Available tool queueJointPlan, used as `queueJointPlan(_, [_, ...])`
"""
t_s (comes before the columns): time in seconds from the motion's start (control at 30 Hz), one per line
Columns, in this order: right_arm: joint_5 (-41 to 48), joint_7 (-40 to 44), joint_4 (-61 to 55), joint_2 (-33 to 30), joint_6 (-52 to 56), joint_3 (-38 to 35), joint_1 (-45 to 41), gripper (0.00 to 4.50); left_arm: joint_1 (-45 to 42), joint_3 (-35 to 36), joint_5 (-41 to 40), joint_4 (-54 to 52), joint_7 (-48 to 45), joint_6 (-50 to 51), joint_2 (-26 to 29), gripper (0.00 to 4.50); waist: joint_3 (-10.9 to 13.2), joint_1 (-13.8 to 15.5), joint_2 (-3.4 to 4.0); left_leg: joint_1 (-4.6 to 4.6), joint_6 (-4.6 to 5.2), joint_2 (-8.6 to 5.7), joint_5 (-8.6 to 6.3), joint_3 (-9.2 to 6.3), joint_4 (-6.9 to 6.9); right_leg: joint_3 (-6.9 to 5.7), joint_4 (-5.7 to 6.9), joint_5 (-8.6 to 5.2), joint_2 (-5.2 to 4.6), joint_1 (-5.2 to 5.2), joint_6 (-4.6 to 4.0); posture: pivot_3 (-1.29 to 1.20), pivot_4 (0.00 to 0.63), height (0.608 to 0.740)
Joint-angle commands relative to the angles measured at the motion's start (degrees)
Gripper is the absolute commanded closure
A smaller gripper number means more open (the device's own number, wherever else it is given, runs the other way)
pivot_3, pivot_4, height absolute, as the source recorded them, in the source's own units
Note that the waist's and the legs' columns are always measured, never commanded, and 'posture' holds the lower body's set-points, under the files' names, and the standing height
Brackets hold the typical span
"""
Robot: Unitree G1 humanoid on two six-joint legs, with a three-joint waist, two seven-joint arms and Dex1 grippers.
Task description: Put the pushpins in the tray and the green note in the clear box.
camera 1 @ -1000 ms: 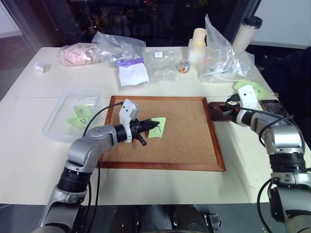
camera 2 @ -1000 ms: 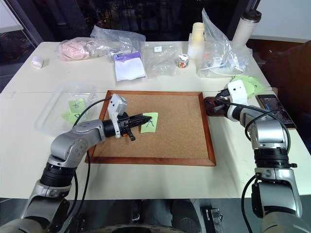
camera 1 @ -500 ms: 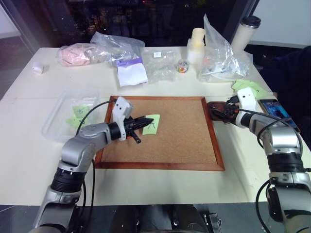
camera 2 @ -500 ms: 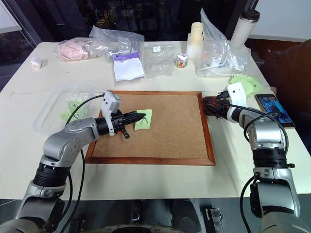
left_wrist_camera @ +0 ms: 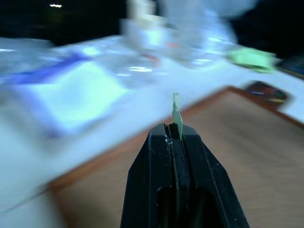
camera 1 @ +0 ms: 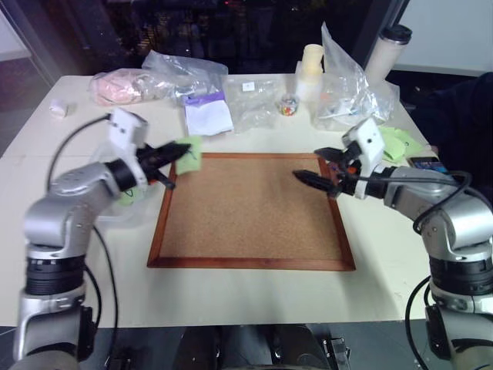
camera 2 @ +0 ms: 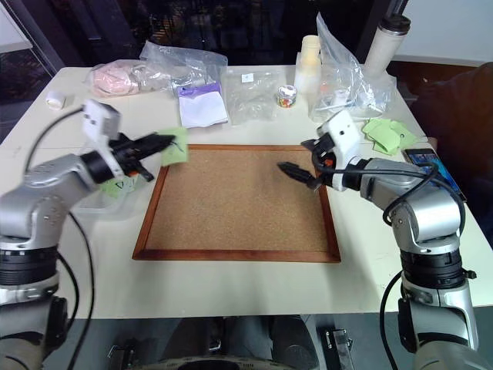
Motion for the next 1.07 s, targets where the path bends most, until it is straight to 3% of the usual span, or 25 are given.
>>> queueJointPlan(0.03, [1.49,0.63,-3.1,-0.33,-0.27,0.64,-0.23,0.28,0.71,4.66,2.63,5.41,0.6,-4.03,2.75,4.5,0.0,0.09,0.0,0.0,0.0,0.0,0.0,0.0,0.0,-0.01,0.0,0.0,0.0,0.0,0.0,0.0,0.15,0.74])
queueJointPlan(0.17, [1.47,1.06,-3.12,-0.42,-0.9,2.1,-0.35,0.28,0.91,6.14,4.87,12.67,0.59,-7.31,4.29,4.5,0.04,0.39,-0.07,-0.01,0.0,-0.02,0.0,0.01,0.02,-0.05,-0.01,0.0,-0.04,0.01,-0.01,0.0,0.15,0.74])
queueJointPlan(0.27, [1.04,1.35,-2.0,-0.78,-1.55,2.55,-0.59,0.22,1.62,4.75,6.94,16.88,-0.28,-9.8,4.4,3.45,0.04,0.36,-0.08,-0.02,0.0,-0.03,0.0,0.03,0.02,-0.05,-0.02,0.0,-0.06,0.01,-0.01,0.0,0.15,0.74])
queueJointPlan(0.47, [0.42,1.66,-1.01,-1.88,-2.46,2.31,-0.14,0.22,1.06,3.44,8.63,19.86,-2.28,-12.29,4.7,0.33,0.07,0.25,-0.12,-0.02,0.0,-0.03,0.0,0.06,0.02,-0.05,0.0,0.0,-0.01,-0.02,-0.01,0.0,0.15,0.74])
queueJointPlan(0.5, [0.29,1.66,-1.02,-2.11,-2.61,2.19,0.2,0.22,0.56,3.72,8.12,19.34,-2.78,-12.3,4.8,0.11,0.07,0.28,-0.13,-0.02,0.0,-0.03,0.0,0.07,0.02,-0.05,0.0,0.0,-0.02,-0.02,-0.01,0.0,0.15,0.74])
queueJointPlan(0.8, [2.17,3.57,-3.42,-5.48,-2.79,-0.83,5.13,0.22,1.22,0.7,0.06,3.5,-11.22,-5.01,4.67,0.11,0.08,0.33,-0.13,-0.04,0.0,0.01,0.0,0.06,0.02,-0.04,0.01,0.0,-0.05,-0.02,-0.01,0.0,0.15,0.74])
queueJointPlan(1.07, [3.84,5.11,-6.58,-8.58,-3.29,-3.15,9.47,0.22,6.45,-8.09,-0.32,-7.39,-14.28,-3.09,3.25,0.11,0.07,-0.1,-0.13,0.0,0.0,-0.01,0.0,0.06,0.02,0.02,0.06,0.0,0.03,-0.03,-0.01,0.0,0.15,0.74])
